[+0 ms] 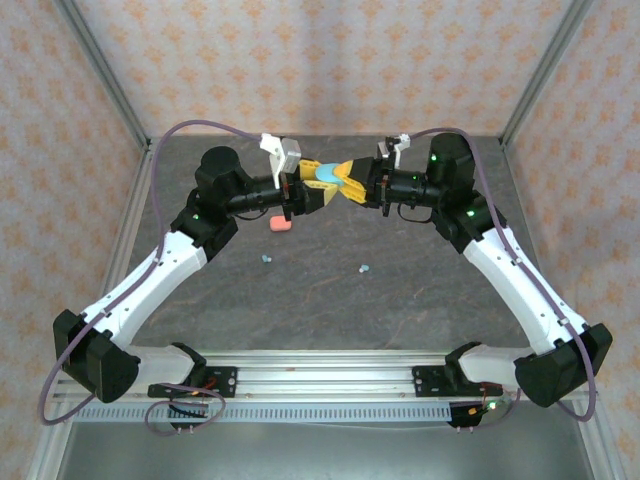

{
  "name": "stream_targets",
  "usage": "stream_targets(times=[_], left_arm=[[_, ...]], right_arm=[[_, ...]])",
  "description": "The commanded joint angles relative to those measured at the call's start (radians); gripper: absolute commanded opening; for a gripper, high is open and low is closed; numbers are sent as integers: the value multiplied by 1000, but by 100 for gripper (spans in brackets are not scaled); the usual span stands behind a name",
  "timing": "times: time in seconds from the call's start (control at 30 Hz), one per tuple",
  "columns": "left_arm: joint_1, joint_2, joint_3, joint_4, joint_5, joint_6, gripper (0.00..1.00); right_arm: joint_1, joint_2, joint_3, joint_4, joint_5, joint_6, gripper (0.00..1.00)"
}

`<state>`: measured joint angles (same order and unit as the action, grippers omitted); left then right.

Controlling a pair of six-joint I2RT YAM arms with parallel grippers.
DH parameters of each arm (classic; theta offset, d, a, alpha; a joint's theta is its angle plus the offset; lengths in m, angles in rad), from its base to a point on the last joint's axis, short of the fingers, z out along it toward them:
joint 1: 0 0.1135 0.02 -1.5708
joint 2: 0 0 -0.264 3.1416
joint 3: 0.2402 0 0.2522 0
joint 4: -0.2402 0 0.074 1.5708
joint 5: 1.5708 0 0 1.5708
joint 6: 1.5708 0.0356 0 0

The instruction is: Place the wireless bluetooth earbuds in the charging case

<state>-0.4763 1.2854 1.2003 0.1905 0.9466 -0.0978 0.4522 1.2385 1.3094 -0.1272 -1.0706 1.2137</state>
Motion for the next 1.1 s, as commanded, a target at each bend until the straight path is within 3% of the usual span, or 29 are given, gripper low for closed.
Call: stream_targets(times=[0.0, 0.37, 0.7, 0.87, 1.07], left_arm=[[-11, -14, 31, -13, 26, 26, 42], [-10, -25, 28, -44, 24, 53, 46], [-10, -32, 23, 19, 9, 7, 26], [-10, -44, 19, 43, 2, -20, 38], [-12, -41, 22, 42, 12, -32, 42]], right_arm=[[5, -22, 19, -7, -50, 63, 16], [6, -16, 22, 10, -45, 78, 16], [5, -13, 12, 4, -63, 62, 16], [5, -12, 10, -11, -67, 47, 16], [5, -12, 13, -11, -69, 47, 16]])
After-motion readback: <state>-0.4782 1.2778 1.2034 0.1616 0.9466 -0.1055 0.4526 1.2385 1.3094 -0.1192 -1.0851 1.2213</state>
